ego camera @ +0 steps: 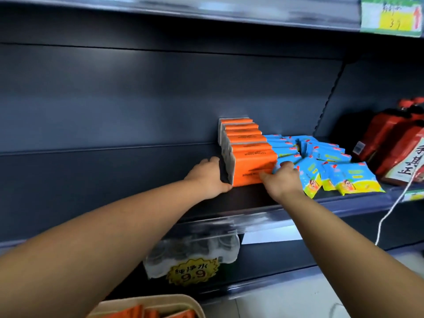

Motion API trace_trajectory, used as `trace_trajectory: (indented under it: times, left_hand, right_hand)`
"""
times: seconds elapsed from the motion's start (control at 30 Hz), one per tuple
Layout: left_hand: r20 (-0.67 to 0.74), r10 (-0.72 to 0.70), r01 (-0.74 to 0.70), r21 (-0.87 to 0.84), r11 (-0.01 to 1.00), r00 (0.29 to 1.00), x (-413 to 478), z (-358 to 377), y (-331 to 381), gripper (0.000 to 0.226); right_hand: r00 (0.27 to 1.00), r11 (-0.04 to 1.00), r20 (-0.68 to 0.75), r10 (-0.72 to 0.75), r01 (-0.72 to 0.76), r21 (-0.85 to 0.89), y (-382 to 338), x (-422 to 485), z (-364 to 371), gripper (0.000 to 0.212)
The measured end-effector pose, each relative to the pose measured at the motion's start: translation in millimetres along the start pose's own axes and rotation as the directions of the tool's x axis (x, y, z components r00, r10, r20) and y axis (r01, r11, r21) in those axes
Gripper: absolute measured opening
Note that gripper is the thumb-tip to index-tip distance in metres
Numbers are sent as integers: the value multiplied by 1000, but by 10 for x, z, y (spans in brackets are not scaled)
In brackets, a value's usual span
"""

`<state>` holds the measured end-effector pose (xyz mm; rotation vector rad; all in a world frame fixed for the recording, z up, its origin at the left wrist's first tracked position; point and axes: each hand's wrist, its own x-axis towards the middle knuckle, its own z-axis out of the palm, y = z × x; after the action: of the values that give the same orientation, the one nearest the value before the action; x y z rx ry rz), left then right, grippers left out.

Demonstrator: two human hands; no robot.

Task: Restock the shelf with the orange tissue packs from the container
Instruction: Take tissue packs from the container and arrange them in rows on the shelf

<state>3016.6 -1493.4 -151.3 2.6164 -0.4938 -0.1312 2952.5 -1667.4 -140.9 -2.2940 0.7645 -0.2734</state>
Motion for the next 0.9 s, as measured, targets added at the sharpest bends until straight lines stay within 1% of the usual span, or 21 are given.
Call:
trace_trajectory:
  times: [0.13, 0.2, 0.3, 0.37, 0.43, 0.5, 0.57, 0.63, 0.67, 0.73, 0.8, 0.87, 0.9]
  left_hand:
    - [-74, 45, -31, 180, 983, 996, -547, -423, -358, 55]
    - [-90, 38, -14, 252, 968, 995, -884, -591, -573, 46]
    - [-125, 65, -14, 372, 928, 990, -1370, -776, -857, 42]
    - [-120, 70, -12, 421, 907, 990, -1705, -847, -1037, 42]
    - [-103, 53, 1, 462, 887, 993, -2037, -860, -1203, 41]
    - [-84, 44, 2, 480, 877, 995, -2342, -810, -1377, 37]
    - [-13, 4, 3, 484, 875, 1000, -2627, -707, -1578, 34]
    - [123, -85, 10, 511, 859, 989, -2866, -556, -1792, 33]
    - [204, -137, 10, 526, 851, 969, -2972, -477, -1901, 35]
    - [360, -220, -5, 531, 847, 907, -3127, -338, -2118, 40]
    - [506, -267, 1, 466, 885, 820, -3210, -233, -2282, 47]
    - [601, -282, 35, 388, 921, 748, -3260, -181, -2390, 57]
    - [625, -277, 40, 366, 930, 730, -3271, -168, -2422, 61]
  right_hand:
    - [1000, 989, 8, 2, -1, -149, 118, -189, -78, 72]
    - [999, 969, 33, -39, 46, -243, 131, -361, -87, 67]
    - [985, 915, 70, -158, 173, -364, 56, -686, -46, 63]
    - [958, 861, 113, -263, 286, -421, -69, -960, 14, 60]
    - [915, 795, 202, -348, 402, -455, -201, -1240, 116, 57]
    - [864, 734, 325, -384, 499, -460, -301, -1532, 263, 57]
    - [801, 664, 442, -403, 589, -462, -365, -1845, 447, 56]
    - [732, 588, 546, -408, 668, -456, -380, -2147, 634, 55]
    - [697, 565, 599, -395, 698, -439, -361, -2293, 745, 55]
    - [634, 545, 693, -344, 736, -403, -283, -2544, 986, 54]
    - [586, 539, 762, -277, 751, -381, -166, -2742, 1223, 54]
    - [553, 532, 807, -206, 756, -382, -69, -2889, 1442, 62]
    - [548, 536, 820, -166, 748, -392, -30, -2926, 1542, 69]
